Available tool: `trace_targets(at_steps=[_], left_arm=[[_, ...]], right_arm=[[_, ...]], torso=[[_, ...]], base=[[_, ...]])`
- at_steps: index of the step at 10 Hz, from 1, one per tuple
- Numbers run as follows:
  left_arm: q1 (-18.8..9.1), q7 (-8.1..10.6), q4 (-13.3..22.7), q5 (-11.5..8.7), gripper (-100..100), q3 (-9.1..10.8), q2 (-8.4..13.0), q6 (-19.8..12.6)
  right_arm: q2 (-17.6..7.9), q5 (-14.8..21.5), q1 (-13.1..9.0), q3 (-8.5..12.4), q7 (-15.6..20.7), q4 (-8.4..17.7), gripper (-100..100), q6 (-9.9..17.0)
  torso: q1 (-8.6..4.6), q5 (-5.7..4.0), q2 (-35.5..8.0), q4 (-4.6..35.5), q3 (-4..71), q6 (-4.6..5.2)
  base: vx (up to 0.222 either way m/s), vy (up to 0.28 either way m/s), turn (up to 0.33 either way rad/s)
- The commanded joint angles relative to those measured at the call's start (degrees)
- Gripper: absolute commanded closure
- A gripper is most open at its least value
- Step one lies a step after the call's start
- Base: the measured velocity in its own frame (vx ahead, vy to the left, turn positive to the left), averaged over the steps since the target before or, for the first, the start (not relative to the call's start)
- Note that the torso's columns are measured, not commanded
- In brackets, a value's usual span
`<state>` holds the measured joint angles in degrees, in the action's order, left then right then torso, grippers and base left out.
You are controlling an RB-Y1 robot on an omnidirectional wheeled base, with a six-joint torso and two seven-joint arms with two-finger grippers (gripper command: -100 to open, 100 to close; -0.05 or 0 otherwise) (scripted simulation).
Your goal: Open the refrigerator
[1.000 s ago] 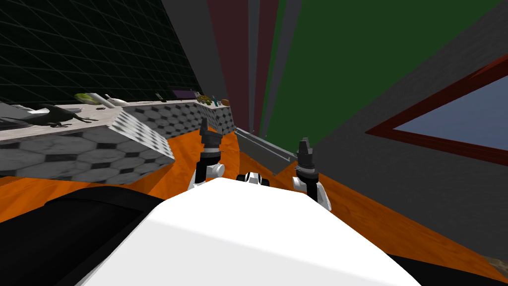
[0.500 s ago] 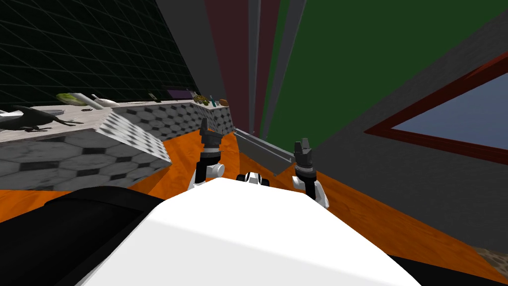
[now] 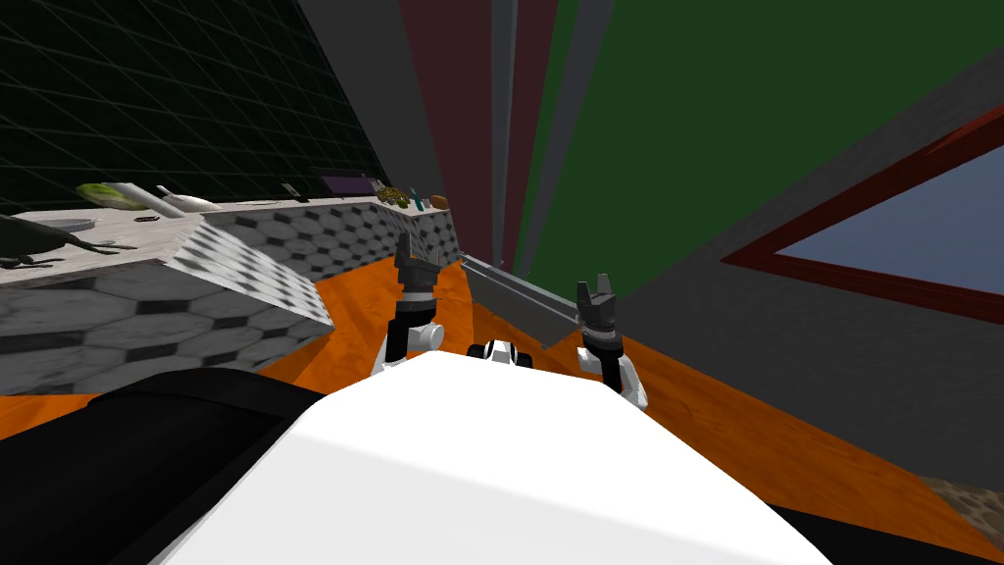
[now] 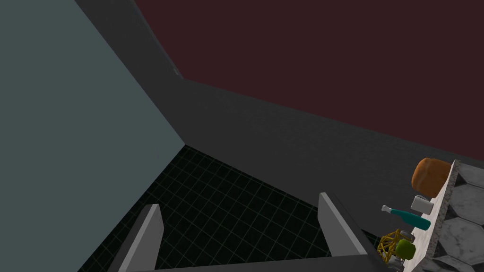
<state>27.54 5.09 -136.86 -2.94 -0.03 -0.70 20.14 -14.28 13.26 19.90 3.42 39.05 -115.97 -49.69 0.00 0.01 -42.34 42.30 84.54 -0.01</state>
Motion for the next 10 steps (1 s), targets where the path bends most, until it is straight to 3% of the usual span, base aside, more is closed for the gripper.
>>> trace_targets(at_steps=[1,2,4,5,7,10], left_arm=[[0.01,0.00,0.00,0.00,0,0.00,0.00,0.00],[0.00,0.00,0.00,0.00,0,0.00,0.00,0.00],[0.01,0.00,0.00,0.00,0,0.00,0.00,0.00],[0.00,0.00,0.00,0.00,0,0.00,0.00,0.00],[0.00,0.00,0.00,0.00,0,0.00,0.00,0.00],[0.00,0.00,0.00,0.00,0,0.00,0.00,0.00]], right_arm=[[0.01,0.94,-0.90,0.32,4.28,2.06,-100,-1.05],[0.03,1.84,-1.61,0.70,5.94,4.07,-100,-2.14],[0.03,1.84,-1.61,0.70,8.63,4.07,-100,-2.14],[0.10,2.77,-2.30,1.11,10.66,6.17,-100,-3.20],[0.10,2.77,-2.30,1.11,12.62,6.17,-100,-3.20],[0.35,4.71,-3.55,1.99,18.06,10.58,-100,-5.26]], torso=[[0.03,0.00,0.10,-0.02,0.05,0.02],[0.03,0.00,0.13,-0.04,0.08,0.00],[0.02,0.00,0.07,-0.02,0.05,0.00],[-0.10,-0.03,-0.09,0.03,-0.06,0.01],[0.03,0.00,0.05,-0.01,0.03,0.00],[0.05,0.01,0.11,-0.03,0.07,0.00]], base=[[0.065,0.052,-0.063],[0.087,0.071,-0.097],[0.046,0.049,-0.024],[0.051,0.050,-0.114],[0.039,0.045,-0.023],[0.063,0.058,-0.091]])
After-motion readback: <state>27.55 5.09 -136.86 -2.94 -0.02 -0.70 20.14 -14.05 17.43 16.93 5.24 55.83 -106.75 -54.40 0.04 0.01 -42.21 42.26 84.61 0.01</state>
